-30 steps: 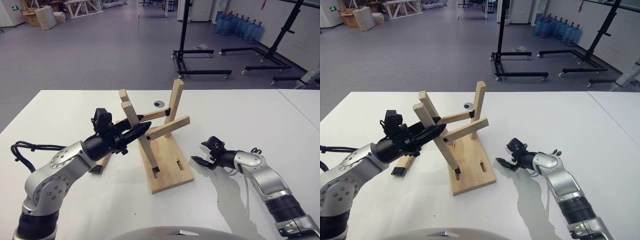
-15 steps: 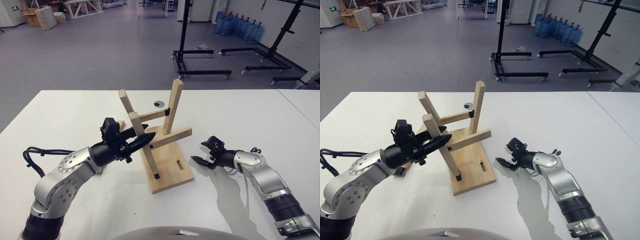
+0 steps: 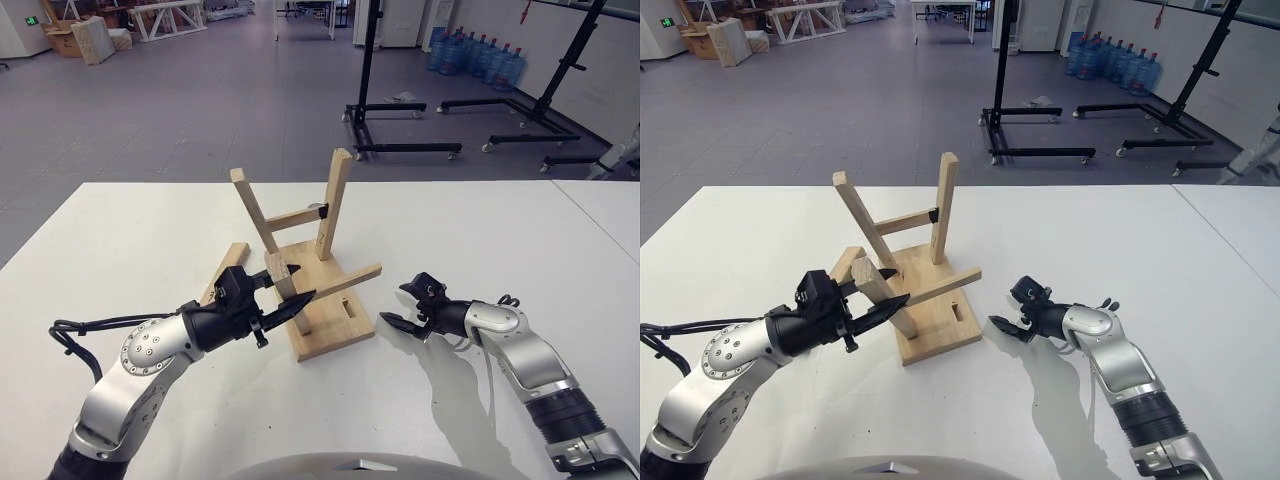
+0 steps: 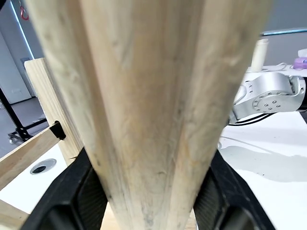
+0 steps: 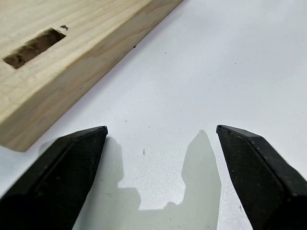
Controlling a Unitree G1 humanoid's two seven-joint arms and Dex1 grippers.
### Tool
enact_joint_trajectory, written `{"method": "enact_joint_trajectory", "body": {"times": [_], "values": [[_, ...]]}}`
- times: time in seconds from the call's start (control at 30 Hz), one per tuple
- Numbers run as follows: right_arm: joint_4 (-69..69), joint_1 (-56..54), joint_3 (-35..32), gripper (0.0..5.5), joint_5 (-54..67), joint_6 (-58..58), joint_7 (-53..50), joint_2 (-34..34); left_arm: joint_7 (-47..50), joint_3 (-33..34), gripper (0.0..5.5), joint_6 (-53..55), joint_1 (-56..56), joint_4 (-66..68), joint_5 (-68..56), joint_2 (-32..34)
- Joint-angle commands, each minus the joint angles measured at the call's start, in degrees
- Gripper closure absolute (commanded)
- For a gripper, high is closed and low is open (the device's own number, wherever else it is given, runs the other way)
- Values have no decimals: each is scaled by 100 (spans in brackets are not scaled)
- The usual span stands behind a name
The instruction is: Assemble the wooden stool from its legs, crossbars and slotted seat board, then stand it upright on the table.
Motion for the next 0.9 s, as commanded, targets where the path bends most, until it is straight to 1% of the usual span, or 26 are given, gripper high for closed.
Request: {"method": "enact_joint_trajectory", "body": {"times": [0.03, 0.23, 0.27, 0.3, 0.4, 0.53, 0.6, 0.67, 0.7, 0.77, 0.83, 0.9], "values": [[-76, 16, 46, 130, -44, 6, 32, 42, 42, -229, 337, 8, 184, 691, 815, 188], [-133, 70, 48, 130, -34, 52, 1, 101, -24, -440, 337, -135, 77, 937, 1020, 256], [-131, 68, 51, 130, -36, 57, -1, 112, -39, -476, 302, -109, 67, 965, 1017, 270], [-138, 70, 52, 130, -35, 66, -5, 123, -34, -498, 293, -95, 68, 980, 1032, 273], [-142, 74, 53, 130, -36, 81, -15, 140, -81, -532, 237, -46, 71, 1051, 1170, 221], [-106, 65, 47, 130, -46, 83, -24, 152, -102, -547, 187, -69, 63, 1124, 1290, 151], [-96, 54, 38, 130, -46, 91, -26, 147, -134, -474, 150, -77, 60, 1139, 1274, 142], [-67, 19, 14, 130, -43, 95, -11, 119, -184, -234, 118, -11, 56, 1093, 1142, 192], [-52, 3, 1, 130, -44, 87, -1, 101, -225, -69, 118, 59, 57, 1029, 1041, 245], [13, -19, -56, 130, -39, 51, 1, 71, -237, 476, 118, 383, -54, 816, 668, 393], [76, -37, -126, 130, -31, 24, -22, 65, 12, 1155, 118, 865, -269, 542, 296, 502], [124, -41, -217, 130, -11, 5, -45, 68, 463, 1557, 118, 1397, -423, 491, 384, 595]]}}
